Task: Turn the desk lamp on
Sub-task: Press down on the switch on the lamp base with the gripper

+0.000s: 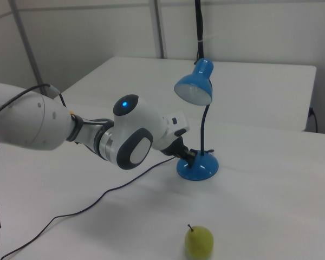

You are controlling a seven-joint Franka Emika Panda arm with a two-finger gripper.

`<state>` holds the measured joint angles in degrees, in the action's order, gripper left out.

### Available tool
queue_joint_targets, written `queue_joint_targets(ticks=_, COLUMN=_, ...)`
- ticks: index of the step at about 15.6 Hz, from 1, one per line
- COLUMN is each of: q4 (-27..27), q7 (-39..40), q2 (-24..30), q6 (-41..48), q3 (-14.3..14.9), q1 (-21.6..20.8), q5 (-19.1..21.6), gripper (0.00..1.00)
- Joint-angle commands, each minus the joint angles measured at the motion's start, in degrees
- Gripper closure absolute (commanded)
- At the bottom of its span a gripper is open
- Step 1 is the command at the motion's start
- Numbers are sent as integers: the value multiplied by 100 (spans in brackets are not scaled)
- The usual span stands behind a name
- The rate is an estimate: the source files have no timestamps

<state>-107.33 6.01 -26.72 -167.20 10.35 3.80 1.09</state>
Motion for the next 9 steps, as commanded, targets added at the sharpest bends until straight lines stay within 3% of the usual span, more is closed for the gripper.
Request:
queue_joint_targets(ticks=1, q4=72, q7=-65, q2=-87, q6=-111, q3=-6, q1=-2, q5=84, gripper=100)
queue_joint_targets(ticks=9, q4=72, q7=-48, q2=-122, q6=-164, q3=-24, q1=-2, q5=67, gripper=100)
